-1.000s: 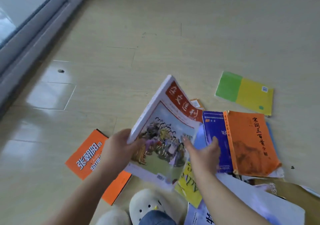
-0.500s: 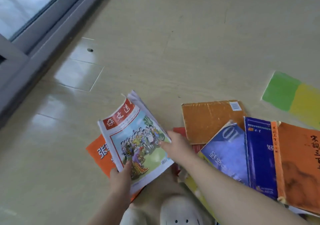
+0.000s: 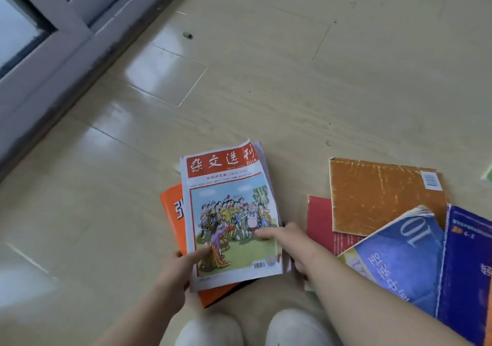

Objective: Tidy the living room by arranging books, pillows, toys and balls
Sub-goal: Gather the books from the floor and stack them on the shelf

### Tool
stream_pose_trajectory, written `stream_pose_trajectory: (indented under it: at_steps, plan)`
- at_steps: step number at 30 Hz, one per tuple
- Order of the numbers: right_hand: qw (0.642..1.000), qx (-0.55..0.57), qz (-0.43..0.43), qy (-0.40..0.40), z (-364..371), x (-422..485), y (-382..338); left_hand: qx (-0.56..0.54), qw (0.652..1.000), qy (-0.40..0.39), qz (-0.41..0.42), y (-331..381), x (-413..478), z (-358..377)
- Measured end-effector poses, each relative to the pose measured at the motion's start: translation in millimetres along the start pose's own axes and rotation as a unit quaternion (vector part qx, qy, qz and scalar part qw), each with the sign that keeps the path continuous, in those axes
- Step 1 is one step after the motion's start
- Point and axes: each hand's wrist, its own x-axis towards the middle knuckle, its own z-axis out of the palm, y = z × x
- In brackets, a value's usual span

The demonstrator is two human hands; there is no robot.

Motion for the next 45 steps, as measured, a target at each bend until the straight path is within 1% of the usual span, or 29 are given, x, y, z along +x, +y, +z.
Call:
stream_pose_trajectory:
  at_steps: [3,6,9,12,15,19,23,29,36,37,38,41,42,45]
  plan:
    - [0.998,0.044,0.040,-0.024,1.6,-2.6,4.3,0.025,0.998,-0.064,0.007,2.9,-8.5,-3.6]
    - [0.992,0.095,0.056,-0.058,1.9,-19.2,6.1,-0.006,0.995,-0.093,0.028,9.4,-23.0,0.2]
    - [0.988,0.127,0.052,-0.076,-1.2,-42.2,2.7,0.004,0.994,-0.101,0.038,24.0,-42.0,-3.3]
    - [0.994,0.089,0.024,-0.057,-1.3,-75.7,-12.8,-0.003,0.995,-0.096,0.026,41.6,-70.2,-13.4]
    - [0.997,0.058,-0.027,-0.037,1.9,-126.2,-34.6,-0.023,0.994,-0.102,0.039,52.0,-117.6,-25.6]
    - [0.995,0.049,-0.073,-0.040,12.3,-200.7,-54.7,-0.054,0.990,-0.098,0.091,63.6,-184.5,-51.4]
    - [0.985,0.070,-0.150,-0.057,29.5,-287.8,-71.5,-0.086,0.979,-0.095,0.157,73.2,-269.0,-89.4]
    - [0.959,0.065,-0.258,-0.096,68.1,-414.1,-72.5,-0.143,0.954,-0.050,0.257,61.0,-395.4,-156.3]
    - [0.927,0.028,-0.341,-0.155,128.6,-507.0,-62.9,-0.214,0.917,0.008,0.338,23.1,-493.1,-234.1]
    - [0.921,0.020,-0.347,-0.173,140.1,-519.1,-62.6,-0.226,0.912,0.022,0.343,15.5,-504.4,-246.4]
    - [0.915,0.003,-0.353,-0.196,164.7,-534.2,-59.4,-0.254,0.900,0.044,0.353,2.5,-515.2,-271.6]
    - [0.901,-0.014,-0.356,-0.246,205.1,-553.7,-57.6,-0.289,0.886,0.051,0.359,-15.5,-534.3,-309.1]
    - [0.898,-0.024,-0.352,-0.263,227.8,-559.0,-53.8,-0.309,0.876,0.066,0.365,-24.6,-535.3,-329.8]
    - [0.892,-0.033,-0.347,-0.288,280.9,-560.0,-41.6,-0.370,0.850,0.110,0.359,-47.0,-532.3,-371.8]
